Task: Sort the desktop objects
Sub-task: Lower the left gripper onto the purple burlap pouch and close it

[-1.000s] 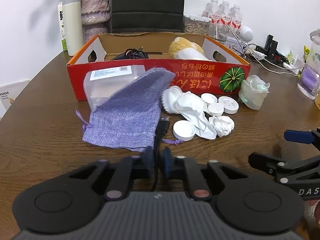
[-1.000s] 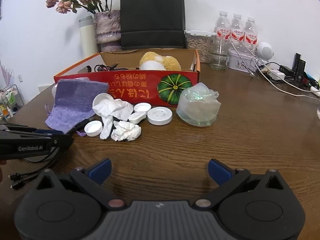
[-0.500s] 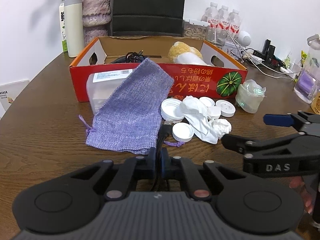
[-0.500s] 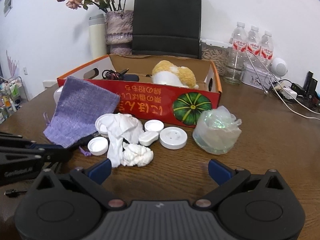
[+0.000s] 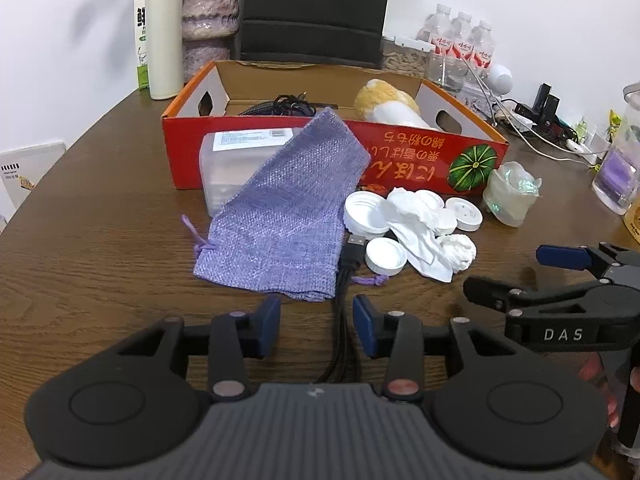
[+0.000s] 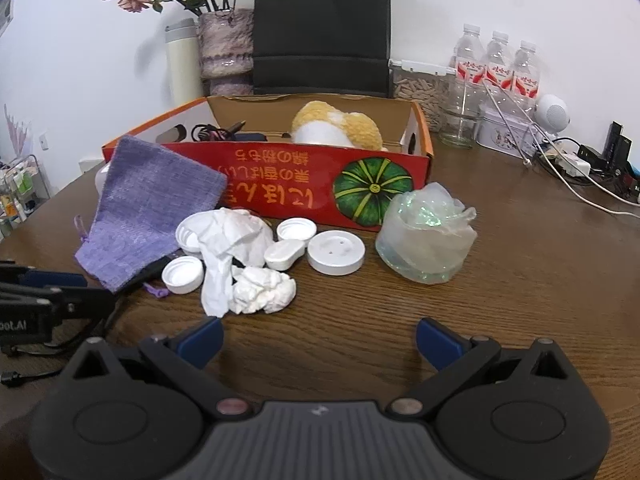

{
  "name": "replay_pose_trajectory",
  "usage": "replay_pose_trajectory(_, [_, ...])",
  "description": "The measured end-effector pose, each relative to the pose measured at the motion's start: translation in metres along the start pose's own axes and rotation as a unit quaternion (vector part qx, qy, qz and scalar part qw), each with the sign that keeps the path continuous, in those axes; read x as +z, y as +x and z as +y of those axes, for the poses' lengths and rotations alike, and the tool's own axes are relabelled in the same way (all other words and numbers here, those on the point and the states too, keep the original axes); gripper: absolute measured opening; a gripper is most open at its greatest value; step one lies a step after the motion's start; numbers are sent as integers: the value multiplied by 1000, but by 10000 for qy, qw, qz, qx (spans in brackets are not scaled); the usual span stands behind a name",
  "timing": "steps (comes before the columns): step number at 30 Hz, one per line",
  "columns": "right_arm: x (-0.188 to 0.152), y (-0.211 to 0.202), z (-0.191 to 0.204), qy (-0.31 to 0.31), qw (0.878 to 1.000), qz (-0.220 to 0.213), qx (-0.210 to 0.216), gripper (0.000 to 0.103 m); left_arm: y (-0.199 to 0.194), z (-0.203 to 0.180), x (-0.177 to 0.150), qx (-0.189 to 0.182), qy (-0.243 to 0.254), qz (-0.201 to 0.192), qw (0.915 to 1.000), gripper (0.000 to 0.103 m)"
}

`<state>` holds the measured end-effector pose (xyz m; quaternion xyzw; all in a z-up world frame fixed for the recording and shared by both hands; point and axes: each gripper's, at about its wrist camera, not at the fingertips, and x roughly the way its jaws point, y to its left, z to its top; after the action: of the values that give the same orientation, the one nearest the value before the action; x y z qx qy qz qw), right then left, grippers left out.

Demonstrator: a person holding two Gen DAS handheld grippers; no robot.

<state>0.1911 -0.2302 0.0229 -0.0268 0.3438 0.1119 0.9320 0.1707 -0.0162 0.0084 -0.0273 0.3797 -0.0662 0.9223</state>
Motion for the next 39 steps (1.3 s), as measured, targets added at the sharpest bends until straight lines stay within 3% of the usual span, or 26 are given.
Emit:
replay_pose_trajectory(4, [3,-1,0,-19,10000,-70,0,103,-4,6,4,45,-136,-156,9998,49])
replay_pose_trajectory(6, [5,-1,1,-22,9999,-99,11,102,-6,11,10,160,-194,-285,9993,65])
replay_pose_trajectory(10, [10,1,2,-18,9999,-149,62,97,-6,21,23,444,-238,-491,9975,79])
replay_pose_trajectory(12, [12,4,4,-8,9998,-159,107,94,-2,25,29,545,-228,-535,9968,92])
replay_pose_trajectory(15, [17,9,6,9,9997,-156,206,92,5,29,34,648,-127,-546,9963,97])
replay_pose_trajectory(19, [19,16,8,72,9996,-118,236,74,19,31,38,719,-23,-472,9963,98])
replay_pose_trajectory(31, [18,20,0,270,9991,-157,288,50,44,41,38,488,-164,-323,9982,96])
replay_pose_trajectory(39, [12,17,1,104,9994,-251,207,44,48,36,36,439,-56,-262,9987,64])
